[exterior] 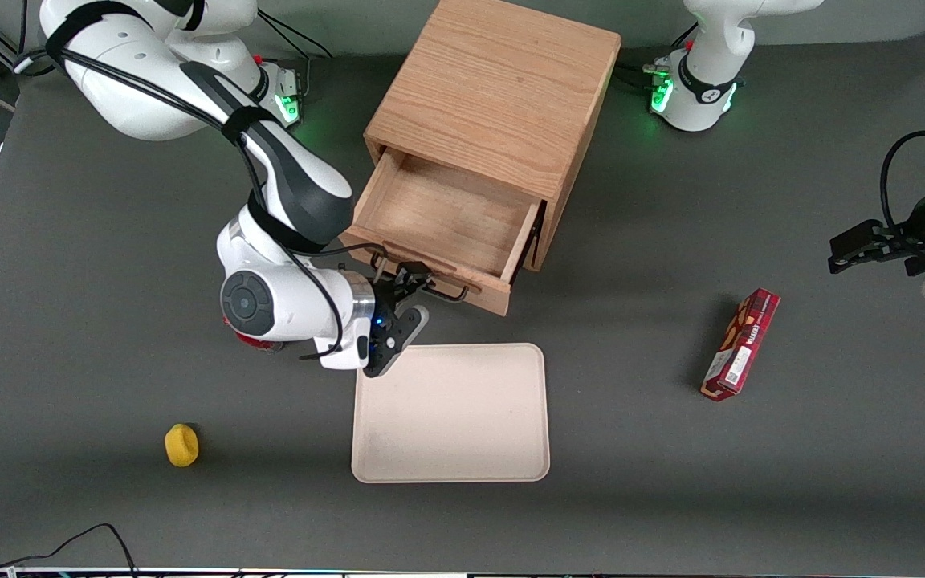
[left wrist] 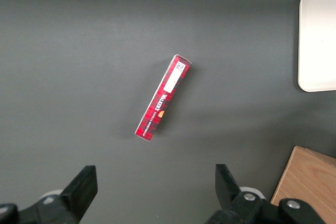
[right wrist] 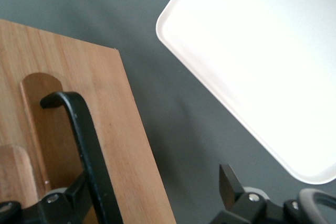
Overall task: Open upper drawer
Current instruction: 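Pull the handle with the right gripper, sliding the upper drawer out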
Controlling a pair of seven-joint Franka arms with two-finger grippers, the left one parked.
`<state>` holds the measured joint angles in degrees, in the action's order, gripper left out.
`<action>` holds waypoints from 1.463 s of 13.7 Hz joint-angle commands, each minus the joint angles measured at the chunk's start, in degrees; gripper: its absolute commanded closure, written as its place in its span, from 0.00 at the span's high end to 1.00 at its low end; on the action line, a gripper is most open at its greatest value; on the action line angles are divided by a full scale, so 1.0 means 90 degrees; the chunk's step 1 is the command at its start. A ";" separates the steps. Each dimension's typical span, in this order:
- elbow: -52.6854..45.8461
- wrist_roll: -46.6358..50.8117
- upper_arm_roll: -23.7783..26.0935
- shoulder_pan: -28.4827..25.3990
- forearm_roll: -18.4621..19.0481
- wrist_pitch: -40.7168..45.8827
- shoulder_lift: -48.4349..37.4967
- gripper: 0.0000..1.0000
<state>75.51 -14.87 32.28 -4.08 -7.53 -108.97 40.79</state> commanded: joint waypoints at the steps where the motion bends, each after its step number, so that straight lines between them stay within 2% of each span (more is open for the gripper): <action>1: -0.0547 -0.0281 -0.0090 -0.0074 0.0153 0.0174 0.0272 1.00; 4: -0.1093 -0.0349 -0.0257 -0.0084 0.0144 0.0574 0.0467 1.00; 11: -0.1924 -0.1071 -0.0676 -0.0103 0.0144 0.0614 0.0819 1.00; 13: -0.2207 -0.1072 -0.0687 -0.0103 0.0134 0.0886 0.0819 1.00; 16: -0.2277 -0.1024 -0.0687 -0.0084 0.0182 0.1170 0.0139 1.00; 17: -0.2161 -0.0994 -0.0696 -0.0093 0.0347 0.1190 -0.0261 1.00; 18: -0.1908 -0.0907 -0.0793 -0.0113 0.0745 0.1432 -0.0709 1.00; 20: -0.1275 -0.0158 -0.0843 -0.0123 0.1148 0.1571 -0.1559 1.00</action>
<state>55.67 -21.48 26.48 -4.64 -0.70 -95.32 36.18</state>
